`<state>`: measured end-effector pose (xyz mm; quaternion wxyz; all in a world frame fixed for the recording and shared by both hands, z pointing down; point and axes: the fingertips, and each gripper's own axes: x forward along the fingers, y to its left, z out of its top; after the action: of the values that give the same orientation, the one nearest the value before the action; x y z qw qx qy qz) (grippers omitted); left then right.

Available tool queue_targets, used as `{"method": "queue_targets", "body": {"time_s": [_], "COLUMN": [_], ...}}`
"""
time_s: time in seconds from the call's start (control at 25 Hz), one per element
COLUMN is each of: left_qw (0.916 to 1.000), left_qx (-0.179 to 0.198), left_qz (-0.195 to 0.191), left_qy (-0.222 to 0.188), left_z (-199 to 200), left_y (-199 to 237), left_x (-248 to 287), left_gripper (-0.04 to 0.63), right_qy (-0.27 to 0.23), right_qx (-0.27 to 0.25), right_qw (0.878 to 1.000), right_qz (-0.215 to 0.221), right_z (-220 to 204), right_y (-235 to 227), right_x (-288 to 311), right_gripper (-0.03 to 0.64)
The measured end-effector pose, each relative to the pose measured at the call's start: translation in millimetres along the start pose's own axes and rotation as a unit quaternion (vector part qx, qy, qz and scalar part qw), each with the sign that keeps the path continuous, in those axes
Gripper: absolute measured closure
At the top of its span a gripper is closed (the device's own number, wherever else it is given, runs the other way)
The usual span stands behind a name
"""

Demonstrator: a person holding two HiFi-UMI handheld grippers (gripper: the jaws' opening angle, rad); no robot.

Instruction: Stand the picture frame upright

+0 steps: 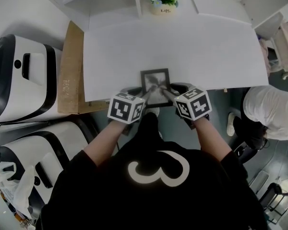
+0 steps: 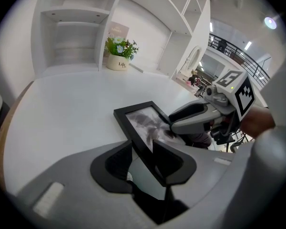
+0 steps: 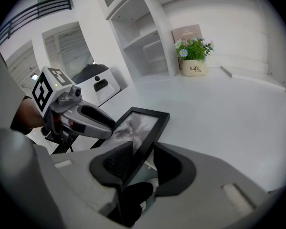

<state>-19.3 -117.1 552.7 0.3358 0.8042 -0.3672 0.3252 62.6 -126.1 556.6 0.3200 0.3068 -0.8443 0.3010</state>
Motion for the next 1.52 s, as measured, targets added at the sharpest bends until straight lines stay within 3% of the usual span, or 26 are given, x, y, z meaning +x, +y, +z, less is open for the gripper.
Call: {"method": "queue_targets", "body": {"time_s": [0.48,0.68,0.84,1.04,1.12,1.32,1.52], "left_qw": [0.9987,0.9951,0.986,0.9742,0.9677,0.9604,0.9453], "left_qx": [-0.047,-0.071,-0.104,-0.148,-0.168,-0.195,-0.233], "left_qz": [-0.02,-0.066,-0.127,-0.17,-0.188,-0.199,-0.227], "left_qy": [-0.003,-0.017,-0.027,0.003,0.012,0.015,0.026], "left_z": [-3.9,1.5,-3.1,-25.1,-31.1,-29.4,-28.9], "left_y": [3.7,-3.5,-13.0,-19.6,-23.6,-17.1,-17.6], "left_x": [-1.7,-14.9,-28.0,-23.5,-18.7,-6.7,2.5], "left_gripper": [0.451,0.442,0.434,0.423,0.423,0.42,0.422], "right_qy": [-0.009,-0.035,-0.037,-0.022,-0.022,-0.012,0.01], "right_qx": [0.036,0.091,0.158,0.236,0.246,0.247,0.25], "right_qw": [0.999,0.994,0.98,0.961,0.957,0.955,0.951], "right_qz": [0.024,0.057,0.119,0.146,0.153,0.162,0.18], "right_z": [0.6,4.0,-10.1,-34.1,-34.7,-28.8,-28.6], "right_y": [-0.5,-3.6,5.3,3.4,4.0,2.3,7.1], "right_x": [-3.0,-24.5,-37.6,-28.0,-24.7,-15.2,-6.7], "right_gripper": [0.474,0.471,0.466,0.466,0.466,0.466,0.466]}}
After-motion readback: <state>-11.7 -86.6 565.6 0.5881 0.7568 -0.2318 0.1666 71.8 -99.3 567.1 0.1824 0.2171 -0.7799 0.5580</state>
